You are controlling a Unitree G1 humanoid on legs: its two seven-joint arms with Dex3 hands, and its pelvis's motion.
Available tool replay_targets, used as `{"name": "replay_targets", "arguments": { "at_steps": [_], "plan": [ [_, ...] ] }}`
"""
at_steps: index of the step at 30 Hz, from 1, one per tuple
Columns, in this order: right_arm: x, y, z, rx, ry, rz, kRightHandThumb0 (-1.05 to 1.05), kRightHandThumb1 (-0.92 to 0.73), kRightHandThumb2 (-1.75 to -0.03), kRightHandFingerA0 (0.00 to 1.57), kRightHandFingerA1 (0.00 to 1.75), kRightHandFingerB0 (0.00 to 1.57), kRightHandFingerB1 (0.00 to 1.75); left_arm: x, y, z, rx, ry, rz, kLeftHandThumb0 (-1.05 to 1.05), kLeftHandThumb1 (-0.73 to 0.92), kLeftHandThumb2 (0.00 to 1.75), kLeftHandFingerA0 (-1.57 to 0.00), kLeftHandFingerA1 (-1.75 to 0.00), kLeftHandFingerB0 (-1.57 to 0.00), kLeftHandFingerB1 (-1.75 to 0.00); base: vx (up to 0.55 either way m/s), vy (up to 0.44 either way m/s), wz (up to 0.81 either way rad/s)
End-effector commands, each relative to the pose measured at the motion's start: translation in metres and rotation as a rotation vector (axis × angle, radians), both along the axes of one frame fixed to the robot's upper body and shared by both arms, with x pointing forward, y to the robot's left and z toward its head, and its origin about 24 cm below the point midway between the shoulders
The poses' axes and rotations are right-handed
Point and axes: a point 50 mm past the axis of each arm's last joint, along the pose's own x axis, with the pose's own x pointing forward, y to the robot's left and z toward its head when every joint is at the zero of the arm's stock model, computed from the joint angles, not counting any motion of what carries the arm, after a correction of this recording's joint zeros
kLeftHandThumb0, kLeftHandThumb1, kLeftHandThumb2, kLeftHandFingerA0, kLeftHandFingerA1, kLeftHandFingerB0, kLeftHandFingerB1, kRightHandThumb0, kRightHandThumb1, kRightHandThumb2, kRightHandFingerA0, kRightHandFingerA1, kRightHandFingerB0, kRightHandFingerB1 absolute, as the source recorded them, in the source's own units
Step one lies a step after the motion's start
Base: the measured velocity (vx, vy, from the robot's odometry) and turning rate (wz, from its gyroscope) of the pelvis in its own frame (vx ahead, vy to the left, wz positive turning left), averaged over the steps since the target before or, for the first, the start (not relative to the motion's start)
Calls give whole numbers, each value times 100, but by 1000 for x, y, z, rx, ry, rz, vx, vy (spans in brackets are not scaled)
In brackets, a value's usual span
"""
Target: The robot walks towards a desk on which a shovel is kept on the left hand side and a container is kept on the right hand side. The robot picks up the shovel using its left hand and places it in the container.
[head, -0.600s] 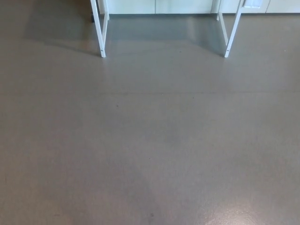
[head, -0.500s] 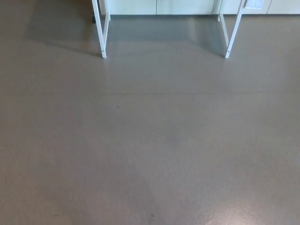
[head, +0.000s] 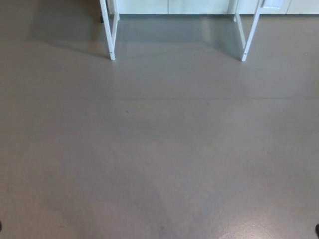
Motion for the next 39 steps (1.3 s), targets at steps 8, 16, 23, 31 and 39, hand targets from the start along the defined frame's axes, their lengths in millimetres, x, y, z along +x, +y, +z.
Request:
{"name": "replay_targets", "arguments": {
  "at_steps": [8,16,23,31,39],
  "plan": [
    [-14,-10,-7,-80,45,20,-38,-49,-55,56,58,27,41,13,8,15,25,-76,-20,-5,65,60,-19,-35,-17,-28,0,0,0],
    [-8,-8,-6,-55,22,11,-32,-52,-55,50,56,25,41,18,8,15,26,-84,-6,-4,63,59,-21,-37,-20,-29,0,0,0],
    [-9,-8,-7,-56,32,15,-27,-34,-83,48,66,15,51,14,8,15,59,-69,-40,-7,62,59,-21,-36,-19,-29,34,-25,12],
    [-11,-8,-8,-89,51,54,-41,-49,-54,51,57,28,41,14,7,14,53,-68,-41,-6,62,59,-22,-37,-20,-29,26,133,-4],
    [-8,-6,-9,-89,54,54,-39,-49,-54,61,59,27,42,13,6,16,104,-52,-78,-10,61,59,-24,-36,-22,-30,170,179,-8]
  ]
}}
